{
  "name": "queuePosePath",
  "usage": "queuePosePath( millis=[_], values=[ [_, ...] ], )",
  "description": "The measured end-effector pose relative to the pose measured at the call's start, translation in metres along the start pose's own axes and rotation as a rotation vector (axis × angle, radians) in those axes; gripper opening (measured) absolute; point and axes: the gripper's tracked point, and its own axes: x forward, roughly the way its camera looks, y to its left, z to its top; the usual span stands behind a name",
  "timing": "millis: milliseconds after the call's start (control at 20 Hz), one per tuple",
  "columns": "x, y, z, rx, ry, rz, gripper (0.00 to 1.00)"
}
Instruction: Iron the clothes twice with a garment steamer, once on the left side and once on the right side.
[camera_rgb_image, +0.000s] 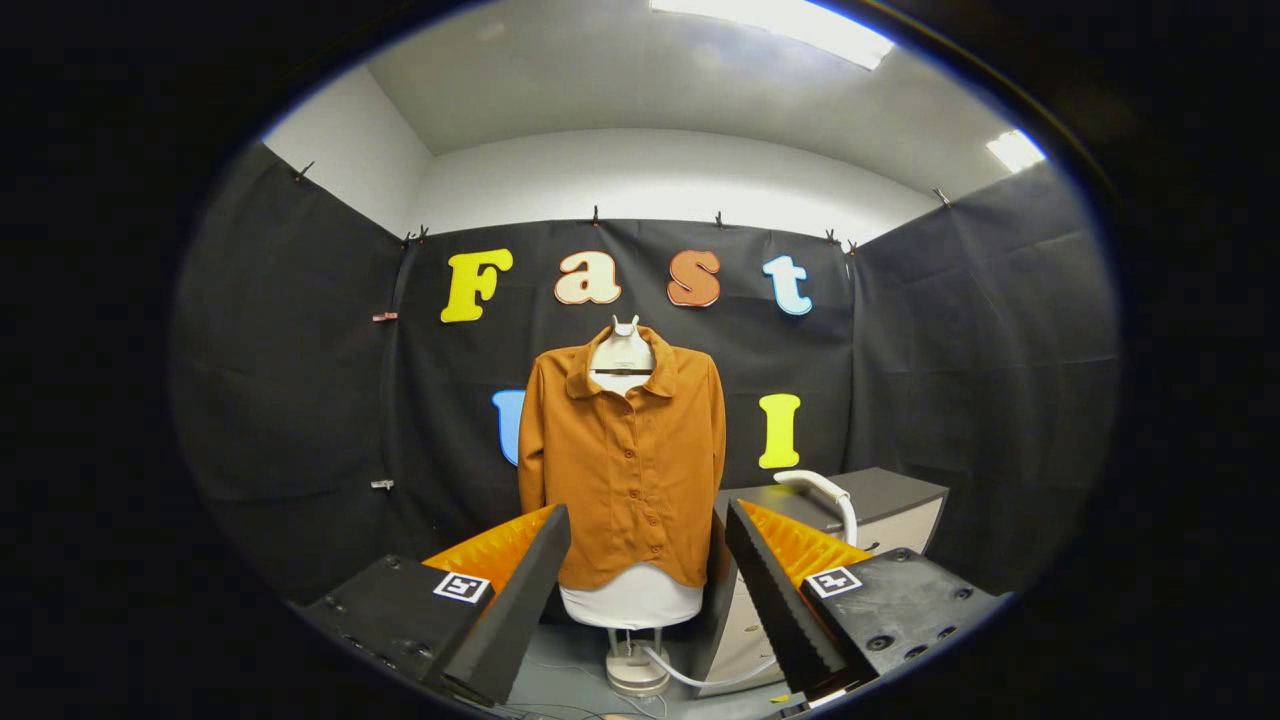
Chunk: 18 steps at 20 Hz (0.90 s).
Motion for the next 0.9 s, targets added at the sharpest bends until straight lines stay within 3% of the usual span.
queuePosePath(
  millis=[900],
  values=[
    [0.004,0.02,-0.014,-0.011,0.021,-0.109,0.98]
  ],
)
